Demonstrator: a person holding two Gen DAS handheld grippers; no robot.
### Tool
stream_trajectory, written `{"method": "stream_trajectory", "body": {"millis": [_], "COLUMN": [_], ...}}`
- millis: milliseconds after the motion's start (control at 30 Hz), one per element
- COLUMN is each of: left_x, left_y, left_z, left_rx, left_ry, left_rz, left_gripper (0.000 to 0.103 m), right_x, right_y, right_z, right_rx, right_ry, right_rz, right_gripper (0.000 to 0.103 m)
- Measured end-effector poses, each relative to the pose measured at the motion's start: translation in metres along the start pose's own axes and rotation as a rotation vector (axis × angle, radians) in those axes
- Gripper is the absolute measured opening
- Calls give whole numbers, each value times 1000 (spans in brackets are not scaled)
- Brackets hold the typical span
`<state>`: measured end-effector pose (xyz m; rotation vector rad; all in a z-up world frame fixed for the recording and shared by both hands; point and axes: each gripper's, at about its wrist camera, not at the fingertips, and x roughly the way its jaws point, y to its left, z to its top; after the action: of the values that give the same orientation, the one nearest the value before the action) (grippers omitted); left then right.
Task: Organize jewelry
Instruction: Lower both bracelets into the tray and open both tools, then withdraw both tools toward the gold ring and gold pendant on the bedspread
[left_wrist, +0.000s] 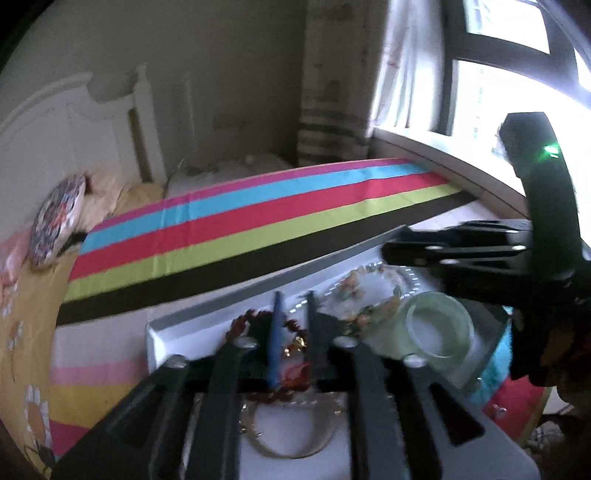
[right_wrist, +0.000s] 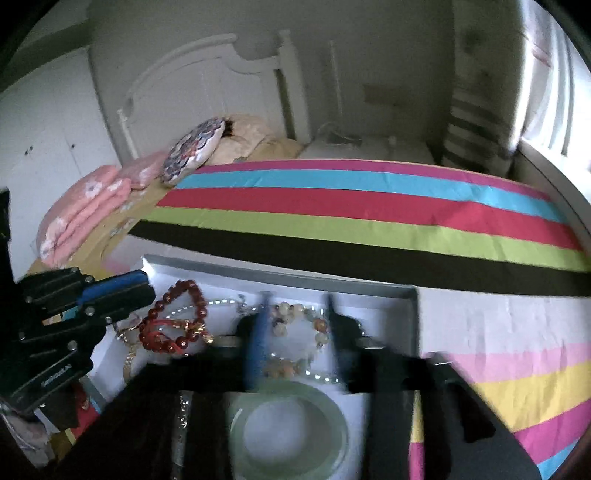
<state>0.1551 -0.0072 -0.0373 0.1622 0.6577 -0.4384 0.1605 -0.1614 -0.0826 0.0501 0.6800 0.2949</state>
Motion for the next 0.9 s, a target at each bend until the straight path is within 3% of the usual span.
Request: {"method": "stream_trajectory", "body": {"millis": [33, 67, 200, 267, 333, 600, 900], "left_x": [-1, -2, -5, -9, -12, -41, -85], "left_y": [4, 8, 19, 22, 22, 26, 47], "left_z": [-1, -2, -4, -6, -7, -21, -57], "left_rx": [-13, -24, -41, -39, -35, -23, -118], "left_ry": [-5, -15, -17, -33, -42, -92, -127], "left_rz": [12, 29, 74, 107, 138, 267, 290], "left_gripper": [55, 70, 78, 91, 97, 100, 100], "right_x": [-3, -9, -20, -24, -28, -49, -81], "right_y": [-3, -5, -9, -12, -13, -7, 10], "right_z": [0, -1, -2, -3, -5, -21, -58], "right_rx": [6, 8, 4, 12, 15, 2, -81], "right_ry": [-14, -40, -63, -70, -79, -111, -124], "right_rz": [0, 0, -4, -4, -5, 7, 24], "right_gripper": [72, 73, 73, 75, 79, 86, 86]}}
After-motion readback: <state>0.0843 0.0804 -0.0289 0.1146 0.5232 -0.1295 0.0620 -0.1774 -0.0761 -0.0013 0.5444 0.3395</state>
